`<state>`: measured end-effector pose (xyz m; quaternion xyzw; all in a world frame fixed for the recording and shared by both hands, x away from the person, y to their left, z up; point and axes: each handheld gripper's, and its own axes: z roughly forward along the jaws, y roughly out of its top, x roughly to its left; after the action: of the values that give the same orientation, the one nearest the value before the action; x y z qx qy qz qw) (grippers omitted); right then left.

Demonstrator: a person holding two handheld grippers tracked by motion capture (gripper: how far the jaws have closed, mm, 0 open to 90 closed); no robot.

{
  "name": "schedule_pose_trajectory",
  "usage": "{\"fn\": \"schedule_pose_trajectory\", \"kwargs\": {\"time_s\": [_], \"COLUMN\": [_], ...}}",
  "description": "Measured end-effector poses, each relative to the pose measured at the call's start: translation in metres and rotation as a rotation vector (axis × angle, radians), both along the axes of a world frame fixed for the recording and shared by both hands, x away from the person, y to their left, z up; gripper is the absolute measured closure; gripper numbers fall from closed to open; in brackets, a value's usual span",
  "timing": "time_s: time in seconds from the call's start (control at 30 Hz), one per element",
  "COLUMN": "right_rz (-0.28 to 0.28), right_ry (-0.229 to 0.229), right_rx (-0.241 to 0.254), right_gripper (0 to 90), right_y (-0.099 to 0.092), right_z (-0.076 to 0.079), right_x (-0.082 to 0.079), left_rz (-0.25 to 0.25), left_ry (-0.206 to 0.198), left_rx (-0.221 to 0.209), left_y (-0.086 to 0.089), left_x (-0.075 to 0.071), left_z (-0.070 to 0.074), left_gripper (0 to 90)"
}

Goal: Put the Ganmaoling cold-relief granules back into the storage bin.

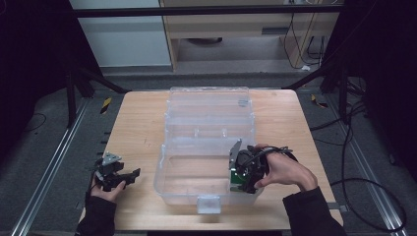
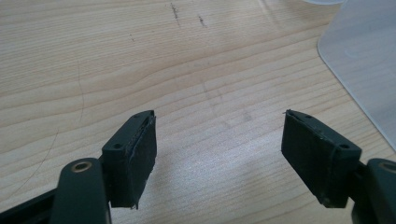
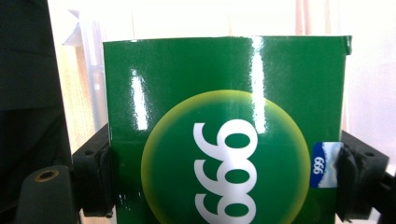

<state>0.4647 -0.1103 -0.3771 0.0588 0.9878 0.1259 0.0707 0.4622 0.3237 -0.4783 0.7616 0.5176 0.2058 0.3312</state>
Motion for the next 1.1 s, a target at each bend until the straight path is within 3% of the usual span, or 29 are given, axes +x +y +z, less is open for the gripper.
{"fn": "schedule_pose_trajectory", "kwargs": {"time_s": [0.4,0.53,1.1], "right_rz": [0.013,-0.010,-0.012], "right_ry": [0.010,0.038,0.066], "right_rx": [-0.040,-0.014,-0.048], "right_gripper": [15.6,15.5,14.3], "right_y": [0.005,0.003,0.007], "right_z": [-0.016,-0.023,-0.034], "right_x": [0.004,0.006,0.010], "left_rz": [0.000,-0.002,-0.003], "left_ry": [0.000,0.000,0.000], "left_rx": [-0.001,0.001,0.000], "left_y": [0.000,0.000,0.000], "left_x": [0.000,0.000,0.000], "left_z": [0.000,0.000,0.000], "left_gripper": [26.1,26.1,26.1]}}
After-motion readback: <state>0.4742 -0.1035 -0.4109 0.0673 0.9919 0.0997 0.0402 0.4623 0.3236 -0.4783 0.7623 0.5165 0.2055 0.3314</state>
